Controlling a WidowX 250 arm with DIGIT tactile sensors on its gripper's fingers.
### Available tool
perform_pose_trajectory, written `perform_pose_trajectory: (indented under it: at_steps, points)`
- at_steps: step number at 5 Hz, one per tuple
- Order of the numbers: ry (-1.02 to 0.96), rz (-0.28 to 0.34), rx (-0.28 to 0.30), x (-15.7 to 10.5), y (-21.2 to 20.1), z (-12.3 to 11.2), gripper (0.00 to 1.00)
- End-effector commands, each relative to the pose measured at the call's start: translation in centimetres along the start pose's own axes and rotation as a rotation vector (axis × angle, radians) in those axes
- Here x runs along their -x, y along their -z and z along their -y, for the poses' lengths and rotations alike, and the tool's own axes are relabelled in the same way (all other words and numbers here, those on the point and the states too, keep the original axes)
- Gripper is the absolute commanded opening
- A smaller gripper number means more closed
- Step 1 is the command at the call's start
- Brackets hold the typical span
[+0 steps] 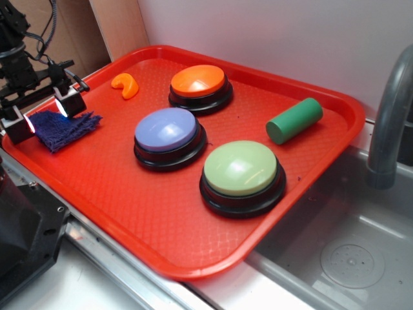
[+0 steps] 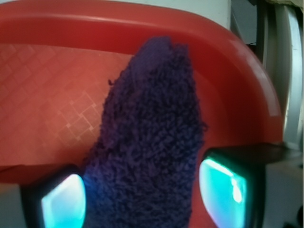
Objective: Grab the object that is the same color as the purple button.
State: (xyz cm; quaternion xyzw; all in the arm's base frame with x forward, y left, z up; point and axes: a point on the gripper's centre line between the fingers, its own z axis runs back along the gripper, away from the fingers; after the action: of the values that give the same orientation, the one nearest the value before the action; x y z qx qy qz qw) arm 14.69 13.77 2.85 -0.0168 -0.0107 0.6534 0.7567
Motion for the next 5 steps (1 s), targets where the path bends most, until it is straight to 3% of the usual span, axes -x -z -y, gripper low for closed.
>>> perform_pose_trajectory:
  at_steps: [1, 2, 3, 4, 5]
  points:
    - [-0.039, 0.043, -0.037, -0.3, 1.9, -0.2, 1.00]
    - [-0.002, 0.084, -0.071, 0.2, 2.5, 0.1, 0.00]
    - [0.113, 0.091, -0.073, 0.9, 1.7, 0.6, 0.00]
    - [0.361, 0.115, -0.026, 2.4, -1.0, 1.2, 0.00]
    - [0.612, 0.096, -0.052, 4.2, -4.3, 1.2, 0.00]
